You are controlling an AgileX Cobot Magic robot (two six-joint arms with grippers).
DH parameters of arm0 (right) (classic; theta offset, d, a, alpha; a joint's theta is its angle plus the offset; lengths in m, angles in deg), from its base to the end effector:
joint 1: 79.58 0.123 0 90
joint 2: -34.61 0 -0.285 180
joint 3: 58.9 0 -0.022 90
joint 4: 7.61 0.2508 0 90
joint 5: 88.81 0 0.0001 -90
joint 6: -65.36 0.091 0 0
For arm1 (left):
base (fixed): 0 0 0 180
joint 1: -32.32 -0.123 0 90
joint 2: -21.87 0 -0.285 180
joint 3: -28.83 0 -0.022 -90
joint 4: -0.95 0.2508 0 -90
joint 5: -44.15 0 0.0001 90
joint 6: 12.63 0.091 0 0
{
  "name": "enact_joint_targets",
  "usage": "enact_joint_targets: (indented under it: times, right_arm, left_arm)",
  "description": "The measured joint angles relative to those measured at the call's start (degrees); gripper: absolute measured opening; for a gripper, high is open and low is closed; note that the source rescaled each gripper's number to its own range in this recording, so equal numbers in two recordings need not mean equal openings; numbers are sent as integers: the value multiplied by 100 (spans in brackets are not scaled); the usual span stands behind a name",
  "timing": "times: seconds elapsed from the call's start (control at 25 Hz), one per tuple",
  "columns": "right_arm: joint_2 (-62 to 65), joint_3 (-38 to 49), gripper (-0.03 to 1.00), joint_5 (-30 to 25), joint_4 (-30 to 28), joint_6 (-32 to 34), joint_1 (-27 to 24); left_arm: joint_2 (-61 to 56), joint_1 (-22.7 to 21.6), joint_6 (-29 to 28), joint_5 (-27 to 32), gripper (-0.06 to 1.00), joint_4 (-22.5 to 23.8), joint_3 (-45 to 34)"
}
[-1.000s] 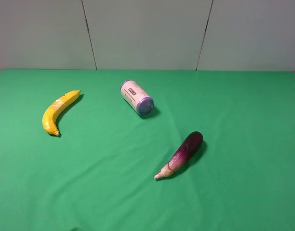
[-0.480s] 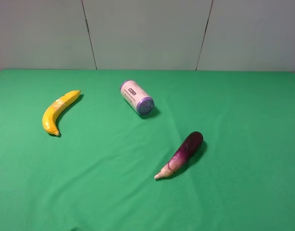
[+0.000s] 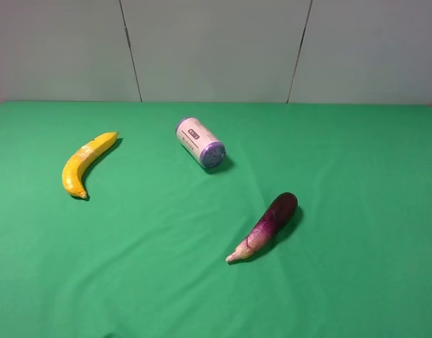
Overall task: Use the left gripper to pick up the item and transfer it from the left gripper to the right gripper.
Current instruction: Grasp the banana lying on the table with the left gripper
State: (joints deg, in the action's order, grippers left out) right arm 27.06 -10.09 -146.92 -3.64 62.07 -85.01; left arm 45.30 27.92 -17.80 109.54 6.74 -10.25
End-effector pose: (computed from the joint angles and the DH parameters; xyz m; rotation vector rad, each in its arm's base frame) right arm -0.0027 0.0056 0.2801 0.0360 1.9957 -0.0156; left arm 0.0217 0.0100 0.3160 -0.1891 2.2216 0.1181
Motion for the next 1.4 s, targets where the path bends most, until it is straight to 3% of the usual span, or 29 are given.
enact_joint_targets:
  times: [0.24, 0.6, 1.4]
  right_arm:
    - [0, 0, 100, 0, 0, 0, 0]
    - [0, 0, 100, 0, 0, 0, 0]
    - [0, 0, 100, 0, 0, 0, 0]
  left_arm:
    - [1086, 0, 0, -7, 94, 0, 531]
    - [2260, 302, -267, -134, 94, 23, 589]
    - [5641, 302, -393, -1662, 94, -80, 600]
